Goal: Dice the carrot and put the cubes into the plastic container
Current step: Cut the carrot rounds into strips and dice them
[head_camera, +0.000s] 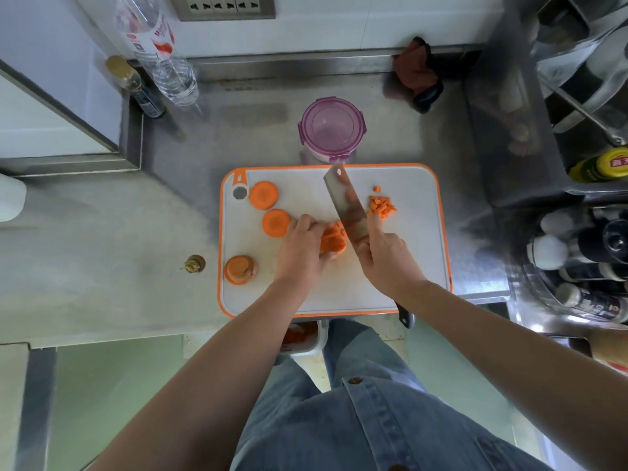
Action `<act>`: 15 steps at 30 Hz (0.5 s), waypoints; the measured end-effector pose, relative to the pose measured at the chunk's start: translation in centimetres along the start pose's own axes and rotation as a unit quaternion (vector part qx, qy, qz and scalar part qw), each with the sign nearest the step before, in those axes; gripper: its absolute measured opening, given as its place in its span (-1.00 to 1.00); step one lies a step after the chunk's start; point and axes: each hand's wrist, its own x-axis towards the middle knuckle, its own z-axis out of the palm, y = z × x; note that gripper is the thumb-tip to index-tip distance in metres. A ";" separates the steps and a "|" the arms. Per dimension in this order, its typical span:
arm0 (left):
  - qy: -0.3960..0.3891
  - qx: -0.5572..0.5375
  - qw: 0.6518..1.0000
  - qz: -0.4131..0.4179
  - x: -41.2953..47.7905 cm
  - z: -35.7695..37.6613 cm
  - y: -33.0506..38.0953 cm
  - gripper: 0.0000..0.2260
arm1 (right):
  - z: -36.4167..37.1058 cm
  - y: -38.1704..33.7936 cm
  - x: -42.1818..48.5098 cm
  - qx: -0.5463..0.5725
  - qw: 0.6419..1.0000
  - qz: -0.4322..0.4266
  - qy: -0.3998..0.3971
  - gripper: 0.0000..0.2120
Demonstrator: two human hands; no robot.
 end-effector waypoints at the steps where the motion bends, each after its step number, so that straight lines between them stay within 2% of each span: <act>1: -0.007 0.001 1.000 -0.003 0.0 -0.1 0.0 -0.48 | -0.3 -0.3 -0.1 -0.002 1.000 -0.002 0.003 -0.62; 4: -0.022 0.006 1.000 -0.015 -0.2 -0.3 0.0 -0.41 | -0.9 -1.1 -0.4 -0.026 1.000 -0.005 -0.005 -0.61; 15: -0.003 -0.013 1.000 -0.014 0.0 -0.2 -0.1 -0.65 | 0.9 -2.0 -0.5 -0.069 0.996 0.031 -0.040 -0.48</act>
